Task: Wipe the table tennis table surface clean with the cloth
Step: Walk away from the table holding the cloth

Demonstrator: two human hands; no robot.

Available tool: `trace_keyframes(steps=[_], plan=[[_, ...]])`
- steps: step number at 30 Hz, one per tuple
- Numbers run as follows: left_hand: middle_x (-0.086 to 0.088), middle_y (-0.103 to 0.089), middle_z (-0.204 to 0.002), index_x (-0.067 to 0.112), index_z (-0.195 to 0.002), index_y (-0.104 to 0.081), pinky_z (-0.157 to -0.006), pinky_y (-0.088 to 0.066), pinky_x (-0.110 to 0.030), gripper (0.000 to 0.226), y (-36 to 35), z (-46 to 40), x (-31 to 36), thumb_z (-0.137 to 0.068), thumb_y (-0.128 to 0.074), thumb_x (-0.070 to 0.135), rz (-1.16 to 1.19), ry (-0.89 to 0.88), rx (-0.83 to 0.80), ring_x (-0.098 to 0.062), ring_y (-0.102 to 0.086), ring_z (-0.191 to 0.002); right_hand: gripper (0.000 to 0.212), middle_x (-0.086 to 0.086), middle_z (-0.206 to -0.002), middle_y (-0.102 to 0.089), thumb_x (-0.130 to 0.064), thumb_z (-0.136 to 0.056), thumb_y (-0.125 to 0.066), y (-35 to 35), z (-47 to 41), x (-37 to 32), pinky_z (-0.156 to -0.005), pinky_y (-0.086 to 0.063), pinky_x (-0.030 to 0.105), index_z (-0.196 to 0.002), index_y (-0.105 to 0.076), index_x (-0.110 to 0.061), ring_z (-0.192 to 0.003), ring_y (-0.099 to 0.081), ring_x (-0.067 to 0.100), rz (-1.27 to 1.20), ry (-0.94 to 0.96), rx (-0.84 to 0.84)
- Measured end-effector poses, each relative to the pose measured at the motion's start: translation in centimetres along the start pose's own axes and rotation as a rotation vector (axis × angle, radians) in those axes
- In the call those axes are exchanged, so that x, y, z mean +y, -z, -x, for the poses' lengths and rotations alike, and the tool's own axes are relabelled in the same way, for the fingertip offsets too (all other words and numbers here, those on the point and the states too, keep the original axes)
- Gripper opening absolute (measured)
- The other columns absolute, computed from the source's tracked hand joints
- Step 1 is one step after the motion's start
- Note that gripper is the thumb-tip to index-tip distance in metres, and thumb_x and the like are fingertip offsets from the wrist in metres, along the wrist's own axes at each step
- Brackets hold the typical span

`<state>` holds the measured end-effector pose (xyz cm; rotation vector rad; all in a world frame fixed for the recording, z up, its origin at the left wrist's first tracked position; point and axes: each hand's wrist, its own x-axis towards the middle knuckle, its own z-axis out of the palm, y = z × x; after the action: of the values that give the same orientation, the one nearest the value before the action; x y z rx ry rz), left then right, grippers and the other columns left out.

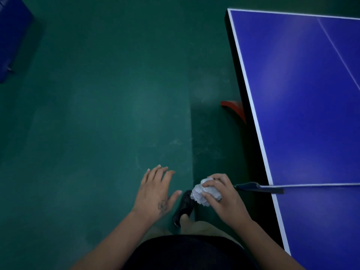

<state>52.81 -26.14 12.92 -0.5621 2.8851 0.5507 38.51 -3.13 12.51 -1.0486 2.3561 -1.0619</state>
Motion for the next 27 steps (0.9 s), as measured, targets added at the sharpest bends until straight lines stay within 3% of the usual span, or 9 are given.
trace_keyframes(steps=[5,10,16,23,27], plan=[[0.001,-0.048,-0.156,0.028,-0.151,-0.047,-0.132,-0.019,-0.046,0.067,2.1,-5.6,-0.9,-0.099,-0.039,0.070,-0.029,0.067,-0.034,-0.024,-0.032,-0.155,0.024,-0.020,-0.131,-0.049,-0.021,-0.096,-0.080,2.3,-6.9,2.0,-0.089,-0.057,0.027,-0.117,-0.071,-0.028,-0.120,-0.060,0.003,-0.027,-0.009,-0.013],[-0.002,-0.061,-0.143,0.025,-0.138,-0.059,-0.125,-0.034,-0.050,0.066,4.0,-11.6,-1.6,-0.095,-0.039,0.070,-0.057,0.098,0.016,-0.028,-0.049,-0.145,0.023,-0.018,-0.130,-0.050,-0.022,-0.096,-0.080,4.3,-13.9,3.6,-0.088,-0.053,0.024,-0.115,-0.071,-0.031,-0.118,-0.061,0.004,-0.045,0.014,-0.022],[-0.003,-0.062,-0.139,0.022,-0.138,-0.061,-0.123,-0.038,-0.054,0.065,6.9,-17.8,-4.7,-0.095,-0.042,0.068,-0.042,0.122,0.042,-0.030,-0.052,-0.141,0.024,-0.017,-0.128,-0.052,-0.015,-0.094,-0.082,4.6,-21.6,3.8,-0.092,-0.050,0.018,-0.112,-0.072,-0.028,-0.121,-0.061,0.007,-0.043,-0.003,-0.007],[-0.001,-0.057,-0.148,0.025,-0.143,-0.057,-0.129,-0.026,-0.053,0.072,9.5,-27.1,-11.4,-0.093,-0.034,0.071,-0.020,0.108,0.004,-0.028,-0.043,-0.150,0.026,-0.017,-0.129,-0.049,-0.021,-0.095,-0.081,2.3,-32.8,3.0,-0.083,-0.060,0.037,-0.116,-0.069,-0.030,-0.115,-0.060,0.004,0.040,0.020,-0.022],[-0.001,-0.049,-0.156,0.027,-0.149,-0.050,-0.132,-0.018,-0.051,0.069,12.7,-32.7,-16.1,-0.098,-0.038,0.070,-0.028,0.066,-0.057,-0.026,-0.033,-0.155,0.033,-0.020,-0.129,-0.049,-0.021,-0.093,-0.082,0.9,-39.3,0.8,-0.083,-0.060,0.036,-0.115,-0.064,-0.038,-0.115,-0.060,0.002,0.040,-0.014,0.013]])
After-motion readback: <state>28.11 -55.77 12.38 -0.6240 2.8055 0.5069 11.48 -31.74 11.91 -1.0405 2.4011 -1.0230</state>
